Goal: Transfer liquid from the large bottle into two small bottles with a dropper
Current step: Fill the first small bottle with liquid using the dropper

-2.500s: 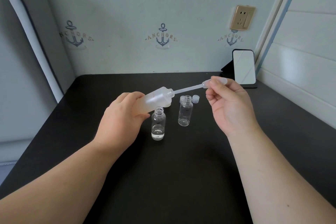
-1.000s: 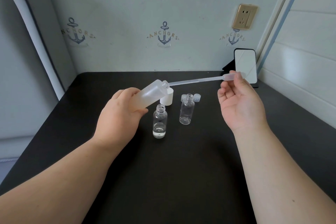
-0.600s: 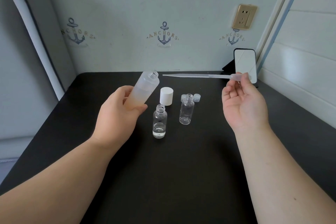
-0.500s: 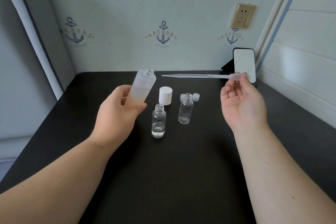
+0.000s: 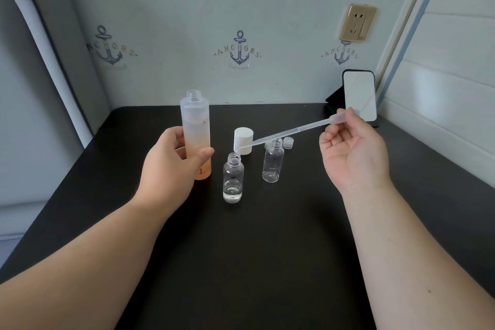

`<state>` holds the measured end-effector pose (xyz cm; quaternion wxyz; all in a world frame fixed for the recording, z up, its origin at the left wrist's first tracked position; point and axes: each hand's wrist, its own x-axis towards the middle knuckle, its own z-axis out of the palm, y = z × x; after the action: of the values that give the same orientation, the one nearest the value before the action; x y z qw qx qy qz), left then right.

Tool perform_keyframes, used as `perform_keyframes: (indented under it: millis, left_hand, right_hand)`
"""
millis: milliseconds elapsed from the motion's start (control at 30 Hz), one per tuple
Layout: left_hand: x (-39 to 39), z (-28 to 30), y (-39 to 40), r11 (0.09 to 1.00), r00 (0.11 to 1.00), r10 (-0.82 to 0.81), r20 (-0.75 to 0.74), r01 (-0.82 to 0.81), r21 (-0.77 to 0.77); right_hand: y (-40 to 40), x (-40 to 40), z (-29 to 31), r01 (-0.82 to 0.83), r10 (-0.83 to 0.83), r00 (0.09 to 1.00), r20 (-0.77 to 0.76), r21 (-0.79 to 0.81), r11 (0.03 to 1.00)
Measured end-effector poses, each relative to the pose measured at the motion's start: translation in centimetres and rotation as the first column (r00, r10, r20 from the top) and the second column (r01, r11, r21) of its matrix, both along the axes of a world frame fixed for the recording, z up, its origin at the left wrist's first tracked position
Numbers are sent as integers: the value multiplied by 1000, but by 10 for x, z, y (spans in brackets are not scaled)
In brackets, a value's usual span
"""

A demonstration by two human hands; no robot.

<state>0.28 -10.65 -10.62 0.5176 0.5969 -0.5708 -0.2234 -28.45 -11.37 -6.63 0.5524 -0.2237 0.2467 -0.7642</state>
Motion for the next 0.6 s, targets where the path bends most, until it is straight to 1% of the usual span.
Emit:
perform_keyframes:
  millis: [133,233,300,367,400,433,500,600]
  left_hand:
    - [-1,2,3,1000,1000,-17,-5,17,-2]
    - [-1,4,8,999,998,-31,-59,30,-25]
    - [1,6,15,993,996,13,-88,-23,-113]
    - [3,10,23,967,995,66,-71,-81,-240]
    - [3,12,27,954,996,66,-52,-78,-289]
    - [2,12,31,948,999,38,-25,-44,-314]
    - [-2,12,36,952,997,-66,45,77,-296]
    - [-10,13,39,946,950,-249,186,280,-163]
  right_hand:
    - [-2,0,-1,-12,12,1000,-14,6,1000]
    - [-2,1,-2,-14,14,999,-41,0,1000]
    - [-1,1,-3,-17,16,999,-52,-12,1000]
    - [-1,0,-3,-17,16,999,-50,-17,1000]
    - [-2,0,-3,-16,15,999,-50,-19,1000]
    - [-2,0,-2,-15,14,999,-52,-21,1000]
    - [-1,0,-2,-15,14,998,-55,-22,1000]
    - [-1,0,-2,-19,19,999,-36,-18,1000]
